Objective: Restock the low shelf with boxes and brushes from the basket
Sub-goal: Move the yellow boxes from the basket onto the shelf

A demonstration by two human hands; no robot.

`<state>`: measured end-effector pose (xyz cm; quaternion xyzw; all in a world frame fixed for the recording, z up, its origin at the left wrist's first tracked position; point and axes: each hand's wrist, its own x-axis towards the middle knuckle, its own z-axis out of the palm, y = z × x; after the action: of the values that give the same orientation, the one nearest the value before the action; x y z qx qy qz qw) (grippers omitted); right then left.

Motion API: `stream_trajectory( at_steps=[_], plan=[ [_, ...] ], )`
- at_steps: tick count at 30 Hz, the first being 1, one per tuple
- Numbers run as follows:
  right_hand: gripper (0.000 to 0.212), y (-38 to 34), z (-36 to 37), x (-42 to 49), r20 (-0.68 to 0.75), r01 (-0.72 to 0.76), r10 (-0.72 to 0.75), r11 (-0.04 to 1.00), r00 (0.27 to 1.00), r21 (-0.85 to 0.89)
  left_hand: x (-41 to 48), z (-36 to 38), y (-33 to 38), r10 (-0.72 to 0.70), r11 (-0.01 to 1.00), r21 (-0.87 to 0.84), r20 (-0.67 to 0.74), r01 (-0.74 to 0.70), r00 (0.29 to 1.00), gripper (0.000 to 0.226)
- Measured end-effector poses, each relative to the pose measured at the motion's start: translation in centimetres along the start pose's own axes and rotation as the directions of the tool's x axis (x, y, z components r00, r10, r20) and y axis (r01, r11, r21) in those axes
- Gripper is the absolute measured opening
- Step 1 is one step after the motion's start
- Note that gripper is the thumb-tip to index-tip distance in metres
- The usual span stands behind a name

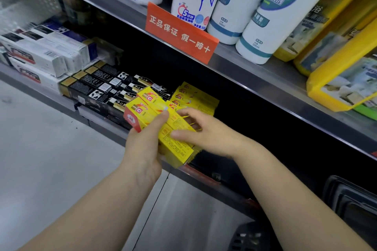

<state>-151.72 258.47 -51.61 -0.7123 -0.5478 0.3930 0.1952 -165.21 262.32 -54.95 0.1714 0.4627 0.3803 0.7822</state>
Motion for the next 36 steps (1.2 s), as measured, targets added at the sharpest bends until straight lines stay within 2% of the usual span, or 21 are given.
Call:
stream_trajectory(
  at_steps=[2, 4, 5, 6, 8, 10, 11, 13, 16, 21, 23, 25, 27, 29, 31, 32, 34, 36],
  plan=[
    [0.060, -0.3, 0.3, 0.1, 0.014, 0.026, -0.026, 1.000, 1.000, -0.010, -0.3, 0.4, 0.0, -0.017, 1.000, -0.013, 0.063, 0.018, 0.998, 0.041],
    [0.032, -0.3, -0.6, 0.1, -0.055, 0.061, -0.055, 0.991, 0.997, 0.121, -0.4, 0.7, -0.1, -0.007, 1.000, -0.015, 0.091, 0.008, 0.996, 0.045],
    [0.021, 0.0, -1.2, 0.1, -0.135, 0.079, -0.057, 0.984, 0.989, 0.161, -0.4, 0.9, -0.2, 0.002, 1.000, -0.016, 0.088, 0.000, 0.996, 0.045],
    [0.018, 0.3, -2.0, 0.1, -0.235, 0.074, -0.044, 0.990, 0.971, 0.122, -0.3, 1.0, -0.3, 0.002, 1.000, -0.021, 0.077, -0.001, 0.997, 0.046],
    [0.034, 1.6, -3.4, 0.5, -0.404, -0.030, -0.008, 0.996, 0.915, -0.088, 0.0, 1.1, -0.5, -0.028, 0.999, -0.029, 0.035, 0.029, 0.999, 0.048],
    [0.048, 2.7, -4.3, 1.3, -0.481, -0.184, 0.033, 0.945, 0.876, -0.271, 0.3, 1.2, -0.7, -0.073, 0.996, -0.043, -0.015, 0.073, 0.997, 0.046],
    [0.048, 3.2, -4.5, 1.8, -0.487, -0.225, 0.055, 0.927, 0.872, -0.299, 0.4, 1.2, -0.9, -0.091, 0.994, -0.056, -0.034, 0.089, 0.995, 0.044],
    [0.044, 3.9, -4.3, 2.9, -0.455, -0.229, 0.073, 0.927, 0.888, -0.299, 0.6, 1.2, -1.2, -0.113, 0.992, -0.067, -0.052, 0.109, 0.992, 0.041],
    [0.043, 4.9, -2.9, 4.5, -0.327, -0.213, 0.120, 0.940, 0.937, -0.265, 0.7, 1.4, -1.5, -0.124, 0.991, -0.053, -0.051, 0.122, 0.991, 0.036],
    [0.060, 6.1, -2.0, 4.4, -0.126, -0.256, 0.241, 0.959, 0.962, -0.121, 1.0, 1.8, -1.9, -0.136, 0.990, -0.044, -0.052, 0.134, 0.989, 0.032],
    [0.065, 6.3, -2.4, 3.8, -0.098, -0.277, 0.266, 0.951, 0.959, -0.134, 0.9, 1.9, -2.0, -0.136, 0.990, -0.032, -0.055, 0.134, 0.989, 0.034],
    [0.065, 6.1, -2.6, 3.4, -0.118, -0.303, 0.283, 0.927, 0.952, -0.223, 0.9, 2.0, -2.1, -0.127, 0.992, -0.007, -0.070, 0.126, 0.989, 0.038],
    [0.056, 4.8, -2.8, 3.0, -0.228, -0.247, 0.184, 0.925, 0.956, -0.288, 0.7, 2.1, -2.1, -0.105, 0.994, 0.023, -0.092, 0.107, 0.990, 0.041],
    [0.036, 2.9, -3.1, 2.3, -0.284, -0.083, 0.041, 0.987, 0.958, -0.137, 0.6, 2.2, -2.0, -0.083, 0.996, 0.028, -0.105, 0.086, 0.991, 0.042],
    [0.029, 0.8, -2.9, 1.3, -0.149, 0.015, -0.005, 0.998, 0.989, 0.066, 0.4, 2.3, -1.9, -0.074, 0.996, 0.040, -0.090, 0.078, 0.993, 0.050],
    [0.036, 0.0, -2.5, 0.9, -0.041, 0.007, -0.004, 0.998, 0.999, 0.064, 0.2, 2.4, -1.9, -0.072, 0.996, 0.042, -0.084, 0.075, 0.994, 0.051],
    [0.052, -0.4, -1.7, 0.6, 0.077, 0.003, 0.004, 0.996, 0.997, -0.091, 0.0, 2.7, -1.9, -0.051, 0.998, 0.042, -0.066, 0.054, 0.997, 0.040],
    [0.053, -0.4, -1.9, 0.7, 0.023, -0.011, 0.014, 0.994, 1.000, -0.105, -0.3, 3.0, -1.8, -0.010, 0.997, 0.075, -0.046, 0.013, 0.999, 0.027]
  ],
)
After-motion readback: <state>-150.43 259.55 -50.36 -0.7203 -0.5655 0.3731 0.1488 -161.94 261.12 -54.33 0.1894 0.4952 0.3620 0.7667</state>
